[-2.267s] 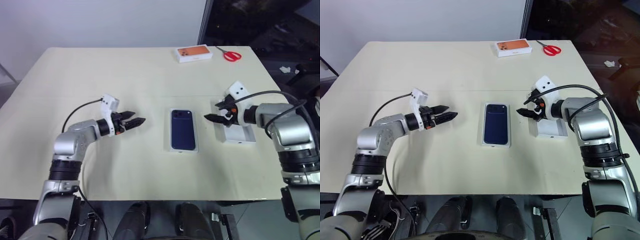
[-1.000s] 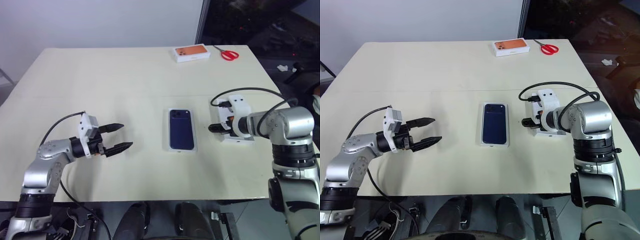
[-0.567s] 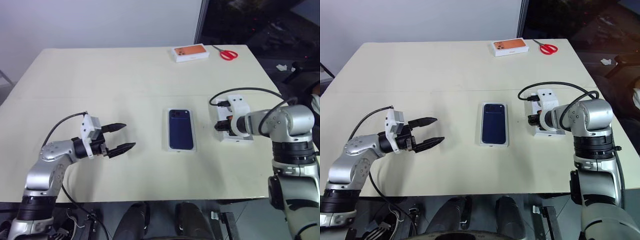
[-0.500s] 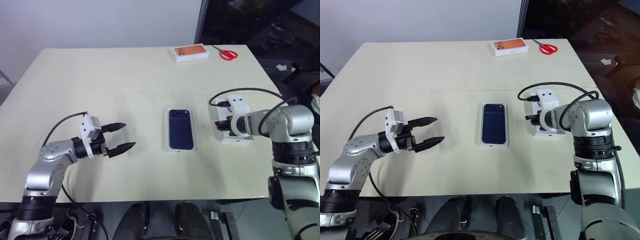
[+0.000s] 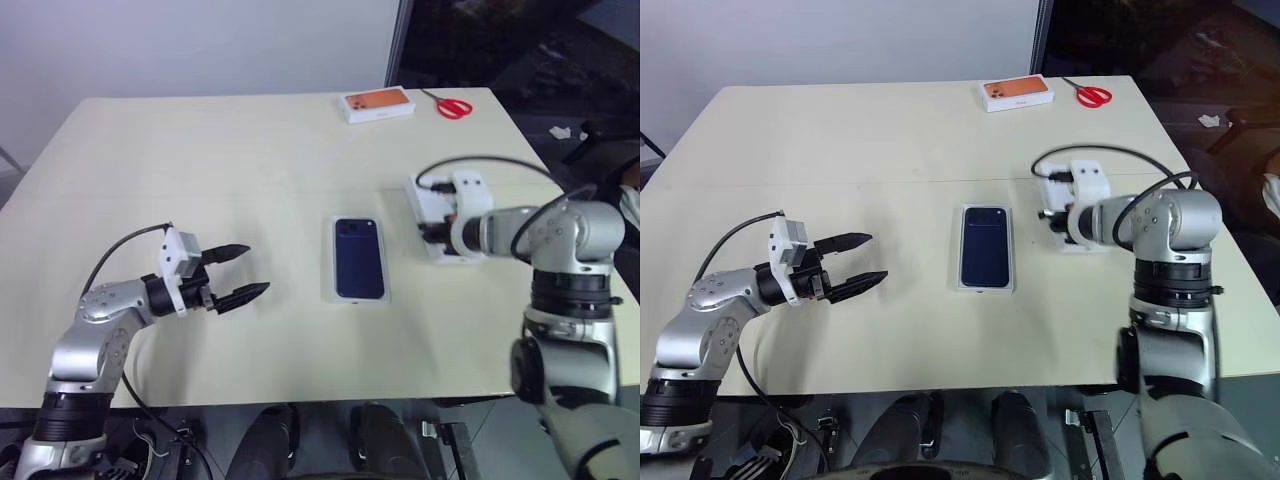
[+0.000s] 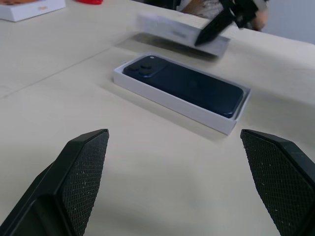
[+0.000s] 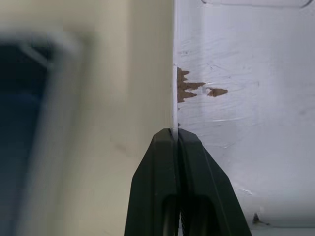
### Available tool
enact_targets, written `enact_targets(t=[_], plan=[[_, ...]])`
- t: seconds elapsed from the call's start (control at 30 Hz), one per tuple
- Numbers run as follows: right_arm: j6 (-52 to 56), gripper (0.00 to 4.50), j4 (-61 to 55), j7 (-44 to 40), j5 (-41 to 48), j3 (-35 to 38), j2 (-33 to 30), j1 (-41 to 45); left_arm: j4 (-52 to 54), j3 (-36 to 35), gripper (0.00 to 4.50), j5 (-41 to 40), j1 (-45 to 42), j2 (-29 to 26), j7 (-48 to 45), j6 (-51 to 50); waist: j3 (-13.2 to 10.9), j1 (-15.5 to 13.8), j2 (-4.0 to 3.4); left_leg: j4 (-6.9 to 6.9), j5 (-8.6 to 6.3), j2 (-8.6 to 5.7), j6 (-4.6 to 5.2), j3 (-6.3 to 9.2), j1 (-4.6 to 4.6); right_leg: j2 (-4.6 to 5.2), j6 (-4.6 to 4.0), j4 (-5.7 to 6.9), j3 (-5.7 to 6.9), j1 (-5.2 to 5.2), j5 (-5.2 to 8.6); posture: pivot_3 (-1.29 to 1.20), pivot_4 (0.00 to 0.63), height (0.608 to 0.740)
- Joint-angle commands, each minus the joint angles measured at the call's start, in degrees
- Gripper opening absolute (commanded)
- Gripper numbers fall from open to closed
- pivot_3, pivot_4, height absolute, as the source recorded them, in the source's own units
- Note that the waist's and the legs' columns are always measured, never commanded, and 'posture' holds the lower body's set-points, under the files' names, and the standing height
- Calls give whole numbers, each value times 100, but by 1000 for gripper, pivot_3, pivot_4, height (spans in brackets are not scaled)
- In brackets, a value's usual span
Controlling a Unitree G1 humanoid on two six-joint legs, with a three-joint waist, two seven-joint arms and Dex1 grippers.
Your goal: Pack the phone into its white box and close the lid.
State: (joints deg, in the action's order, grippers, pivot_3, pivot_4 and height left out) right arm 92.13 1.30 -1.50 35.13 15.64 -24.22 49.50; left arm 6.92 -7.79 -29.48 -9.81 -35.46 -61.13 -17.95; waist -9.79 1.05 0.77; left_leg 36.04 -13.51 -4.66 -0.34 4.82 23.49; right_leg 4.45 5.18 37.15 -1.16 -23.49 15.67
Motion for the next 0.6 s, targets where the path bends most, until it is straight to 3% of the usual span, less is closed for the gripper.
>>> enact_targets(t=[0.03, 0.17, 0.33, 0.47, 0.6], plan=[[37, 62, -269, -199, 567, 892, 593, 364, 37, -173, 4500, -117, -105, -51, 24, 67, 0, -7, 0, -1, 0, 1, 0, 0, 0, -1, 0, 1, 0, 0, 0, 0, 150, 740], [37, 62, 142, 168, 1678, 2099, 1589, 695, 6, -267, 4500, -252, -190, -56, 89, -69, -1, -10, -3, 3, 0, 2, 0, -1, 0, 0, 0, 3, 0, 1, -1, 0, 150, 740], [37, 62, 132, 922, 3481, 2566, 2698, 596, -47, -439, 4500, -406, -353, -29, 269, -171, -4, 5, -7, -2, 0, 2, 0, -1, 0, 0, -1, 6, -2, -5, -1, 0, 150, 740], [16, 62, -16, 1652, 4712, 2263, 3177, 72, -47, -505, 4500, -410, -400, -10, 446, -148, -4, 9, -8, -2, 0, 2, -1, -2, 0, 0, -1, 7, -4, -6, -1, 0, 150, 740], [-417, 62, -39, 2264, 5916, 1339, 3114, -806, 57, -496, 4500, -384, -352, 27, 607, -102, -5, 9, -10, 4, 0, -3, 0, -4, 3, 4, -2, 10, -6, -7, -1, 0, 150, 740]])
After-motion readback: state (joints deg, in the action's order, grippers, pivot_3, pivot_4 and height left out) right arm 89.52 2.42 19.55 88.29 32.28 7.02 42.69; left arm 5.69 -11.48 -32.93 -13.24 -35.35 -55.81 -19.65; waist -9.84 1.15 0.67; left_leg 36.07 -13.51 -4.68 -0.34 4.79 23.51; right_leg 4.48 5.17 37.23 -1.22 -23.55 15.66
